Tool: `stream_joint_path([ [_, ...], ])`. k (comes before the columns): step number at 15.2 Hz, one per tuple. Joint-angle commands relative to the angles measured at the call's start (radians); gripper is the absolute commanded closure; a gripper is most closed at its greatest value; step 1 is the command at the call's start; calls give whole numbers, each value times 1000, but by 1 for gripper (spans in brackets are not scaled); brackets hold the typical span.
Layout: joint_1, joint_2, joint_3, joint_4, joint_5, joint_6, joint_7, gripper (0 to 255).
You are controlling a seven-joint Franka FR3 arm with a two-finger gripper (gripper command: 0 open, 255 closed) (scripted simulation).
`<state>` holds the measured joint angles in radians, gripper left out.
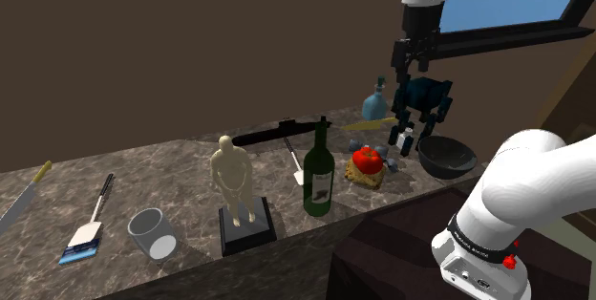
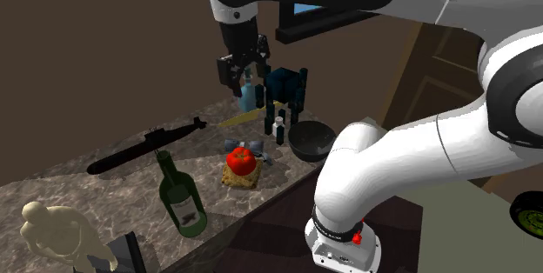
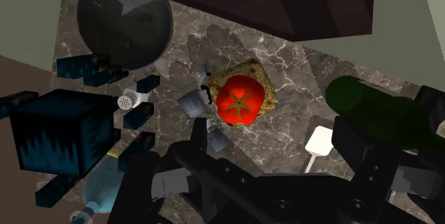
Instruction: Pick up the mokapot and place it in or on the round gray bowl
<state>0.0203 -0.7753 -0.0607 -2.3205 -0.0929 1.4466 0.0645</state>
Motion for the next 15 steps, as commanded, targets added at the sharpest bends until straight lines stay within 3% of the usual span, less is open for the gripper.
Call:
stream_joint_path([
  [1, 0, 0, 0, 0, 0, 0, 0, 0],
  [8, -14, -3, -32, -234, -71, 268, -24, 0],
  [15, -44, 94, -76, -403, -161, 575, -33, 0],
])
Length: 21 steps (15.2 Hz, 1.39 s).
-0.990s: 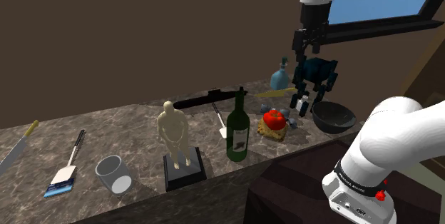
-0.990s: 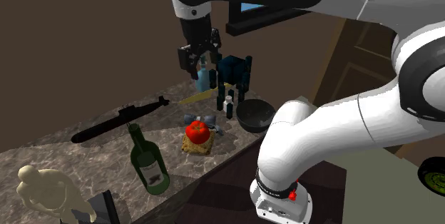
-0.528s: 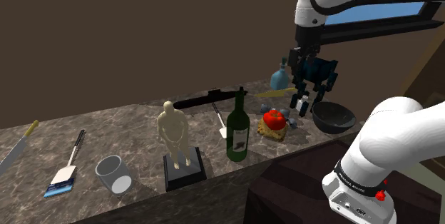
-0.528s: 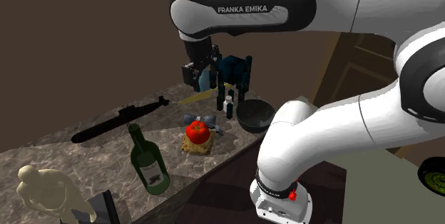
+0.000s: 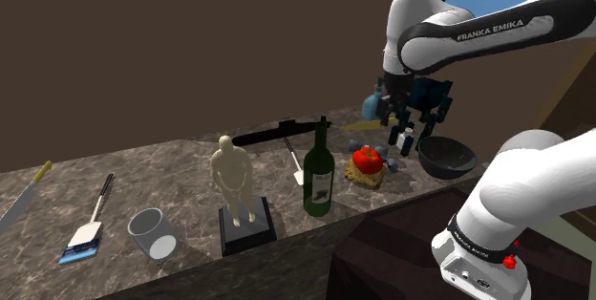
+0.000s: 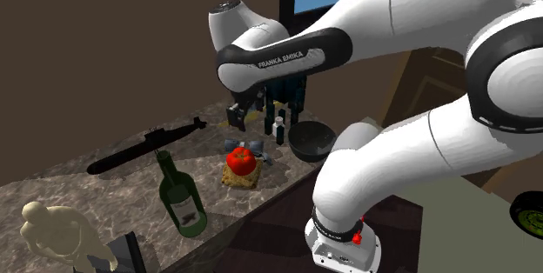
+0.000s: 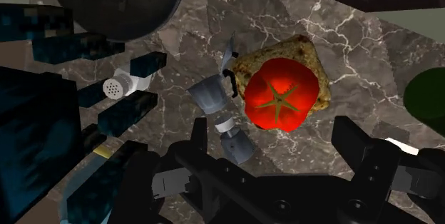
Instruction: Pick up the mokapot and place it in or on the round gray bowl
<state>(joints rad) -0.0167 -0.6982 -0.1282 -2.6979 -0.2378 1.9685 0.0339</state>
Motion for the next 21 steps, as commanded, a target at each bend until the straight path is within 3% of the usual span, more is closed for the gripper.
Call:
stream_joint_path([
  [1, -13, 41, -16, -43, -31, 101, -2, 0],
  [10, -92, 376, -62, -110, -201, 559, 45, 0],
  [15, -160, 628, -68, -62, -370, 795, 150, 0],
  [21, -185, 771, -88, -21, -499, 903, 250, 0],
])
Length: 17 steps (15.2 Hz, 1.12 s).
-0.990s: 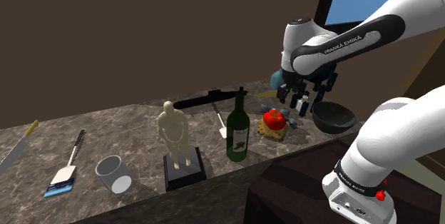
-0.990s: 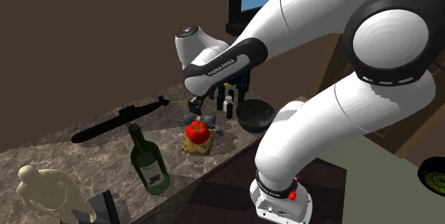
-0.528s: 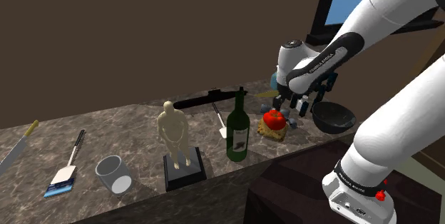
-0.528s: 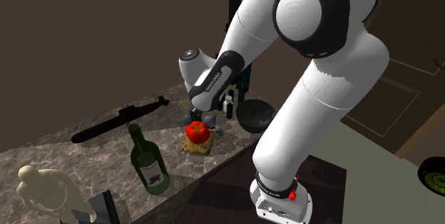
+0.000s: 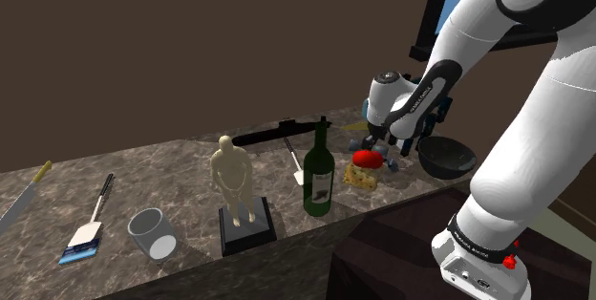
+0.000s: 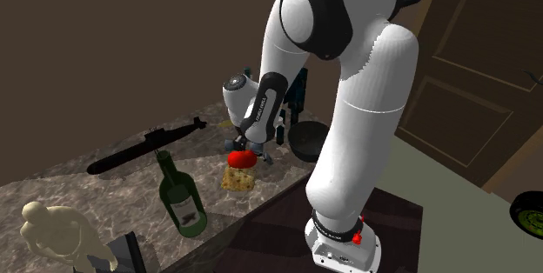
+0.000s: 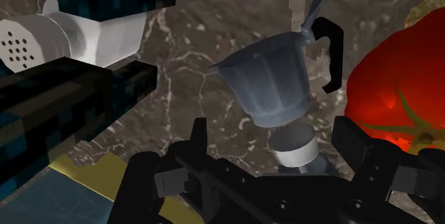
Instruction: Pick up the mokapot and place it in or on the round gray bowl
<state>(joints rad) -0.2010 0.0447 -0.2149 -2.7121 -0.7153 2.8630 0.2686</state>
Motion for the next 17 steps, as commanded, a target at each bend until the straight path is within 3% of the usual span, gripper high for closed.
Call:
stream_joint_path([
  [1, -1, 48, -7, 0, -40, 23, 31, 0],
  [3, 1, 80, -19, 11, -71, 45, 56, 0],
  [11, 12, 80, -29, 10, -67, 46, 54, 0],
  [12, 6, 81, -29, 14, -55, 45, 35, 255],
  [17, 1, 67, -25, 10, -39, 36, 16, 255],
])
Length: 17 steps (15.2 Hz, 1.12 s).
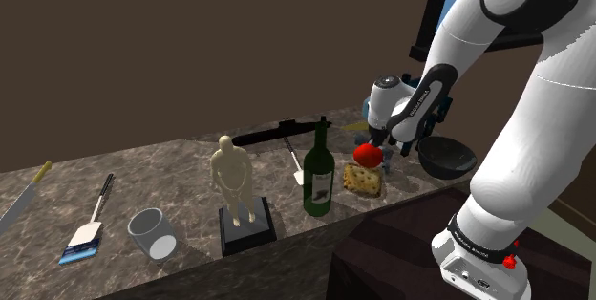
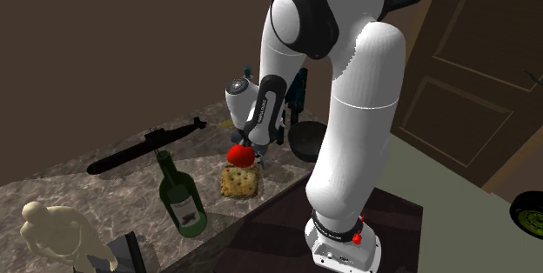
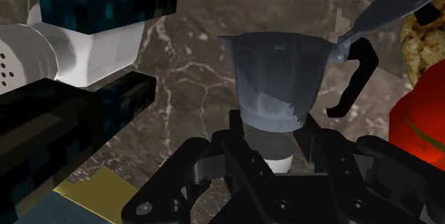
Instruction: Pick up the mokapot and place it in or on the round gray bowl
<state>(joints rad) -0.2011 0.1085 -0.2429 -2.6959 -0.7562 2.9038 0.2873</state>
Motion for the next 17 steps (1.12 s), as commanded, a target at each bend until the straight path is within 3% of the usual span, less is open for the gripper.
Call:
stream_joint_path([
  [1, 2, 4, 2, -6, 0, -4, 0, 255],
  [4, 12, 17, -1, -6, -27, 5, 35, 255],
  [17, 24, -219, 32, -41, 194, -190, -176, 255],
])
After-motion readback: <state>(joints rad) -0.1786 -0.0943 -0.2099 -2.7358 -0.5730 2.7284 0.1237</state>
